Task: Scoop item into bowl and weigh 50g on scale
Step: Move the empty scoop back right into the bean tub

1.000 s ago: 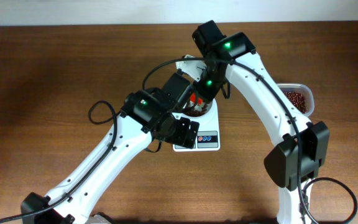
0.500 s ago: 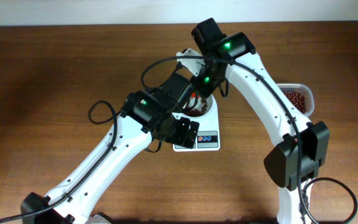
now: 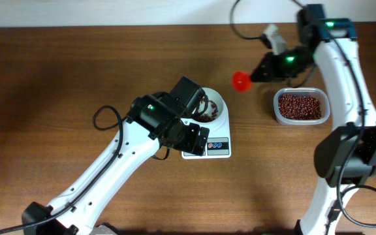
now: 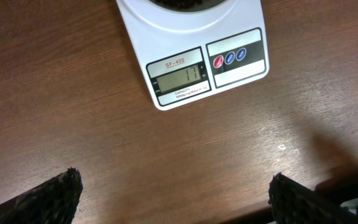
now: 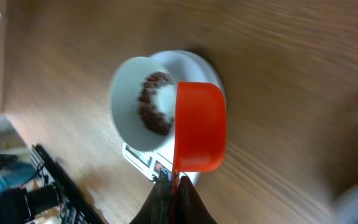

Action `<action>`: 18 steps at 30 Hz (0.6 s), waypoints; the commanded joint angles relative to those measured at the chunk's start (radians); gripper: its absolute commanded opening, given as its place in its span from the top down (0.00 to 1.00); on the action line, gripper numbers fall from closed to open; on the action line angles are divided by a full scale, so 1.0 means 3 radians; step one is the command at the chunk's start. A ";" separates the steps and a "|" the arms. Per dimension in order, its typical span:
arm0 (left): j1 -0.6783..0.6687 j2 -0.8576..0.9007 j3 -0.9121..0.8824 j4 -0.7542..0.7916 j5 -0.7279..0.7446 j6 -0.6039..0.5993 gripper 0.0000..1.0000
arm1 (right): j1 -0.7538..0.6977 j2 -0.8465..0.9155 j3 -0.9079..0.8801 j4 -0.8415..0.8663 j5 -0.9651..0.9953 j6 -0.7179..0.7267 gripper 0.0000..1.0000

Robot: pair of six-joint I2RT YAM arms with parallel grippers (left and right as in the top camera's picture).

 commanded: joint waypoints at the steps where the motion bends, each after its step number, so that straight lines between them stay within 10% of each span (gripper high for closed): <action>1: -0.0019 0.0014 -0.0004 -0.0003 -0.0023 -0.0045 0.01 | -0.0299 -0.0032 0.0064 -0.0135 0.0235 0.0015 0.96; 18: -0.0019 0.0014 -0.0004 -0.0004 -0.0023 -0.0045 0.01 | -0.0682 -0.0011 -0.0640 0.0018 0.2134 0.0790 0.96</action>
